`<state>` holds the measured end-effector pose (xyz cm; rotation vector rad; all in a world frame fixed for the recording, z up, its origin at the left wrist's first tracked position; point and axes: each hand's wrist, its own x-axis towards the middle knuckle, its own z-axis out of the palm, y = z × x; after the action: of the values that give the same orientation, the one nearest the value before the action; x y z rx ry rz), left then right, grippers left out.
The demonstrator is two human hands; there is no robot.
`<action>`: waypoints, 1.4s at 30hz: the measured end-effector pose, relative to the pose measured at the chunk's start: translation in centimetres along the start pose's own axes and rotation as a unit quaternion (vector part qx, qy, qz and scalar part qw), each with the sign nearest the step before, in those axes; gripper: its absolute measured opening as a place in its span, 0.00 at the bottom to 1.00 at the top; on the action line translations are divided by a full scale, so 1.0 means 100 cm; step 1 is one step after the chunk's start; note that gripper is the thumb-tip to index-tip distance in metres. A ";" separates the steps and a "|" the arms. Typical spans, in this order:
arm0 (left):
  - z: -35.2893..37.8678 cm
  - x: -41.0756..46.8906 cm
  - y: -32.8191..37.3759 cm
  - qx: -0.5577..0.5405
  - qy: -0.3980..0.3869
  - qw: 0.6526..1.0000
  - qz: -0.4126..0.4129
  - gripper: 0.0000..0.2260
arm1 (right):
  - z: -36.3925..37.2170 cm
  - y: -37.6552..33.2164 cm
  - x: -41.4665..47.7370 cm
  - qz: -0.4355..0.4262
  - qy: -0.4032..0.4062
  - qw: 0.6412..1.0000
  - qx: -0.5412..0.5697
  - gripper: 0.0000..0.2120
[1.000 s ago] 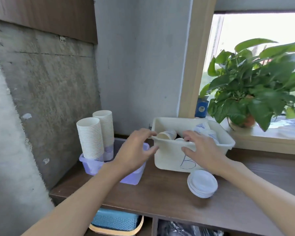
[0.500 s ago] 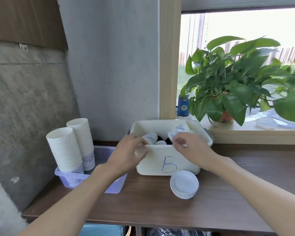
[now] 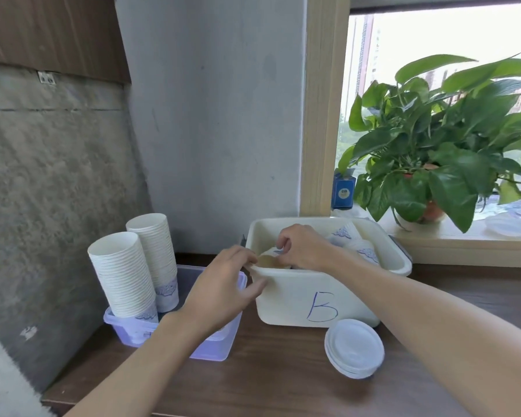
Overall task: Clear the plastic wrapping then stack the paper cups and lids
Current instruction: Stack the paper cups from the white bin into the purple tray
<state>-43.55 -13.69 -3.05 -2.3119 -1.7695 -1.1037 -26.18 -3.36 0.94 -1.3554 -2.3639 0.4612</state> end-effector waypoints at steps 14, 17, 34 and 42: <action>-0.015 0.012 0.027 -0.133 -0.013 0.989 -0.058 0.31 | -0.034 -0.017 -0.034 -0.042 0.264 0.954 0.137 0.04; -0.016 0.016 0.047 -0.185 0.017 0.981 -0.060 0.31 | -0.044 -0.026 -0.050 -0.060 0.276 0.938 0.200 0.04; 0.067 -0.080 0.060 -0.321 -0.010 0.930 -0.179 0.19 | -0.045 0.078 -0.052 0.109 0.143 0.983 0.024 0.18; 0.087 -0.087 0.042 -0.320 0.026 0.920 -0.223 0.17 | -0.045 0.076 -0.044 0.131 0.077 0.987 -0.050 0.15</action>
<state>-36.39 -18.76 -12.69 -2.1500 -2.2378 -2.0662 -16.31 -3.14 0.72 -1.6954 -2.1188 0.2982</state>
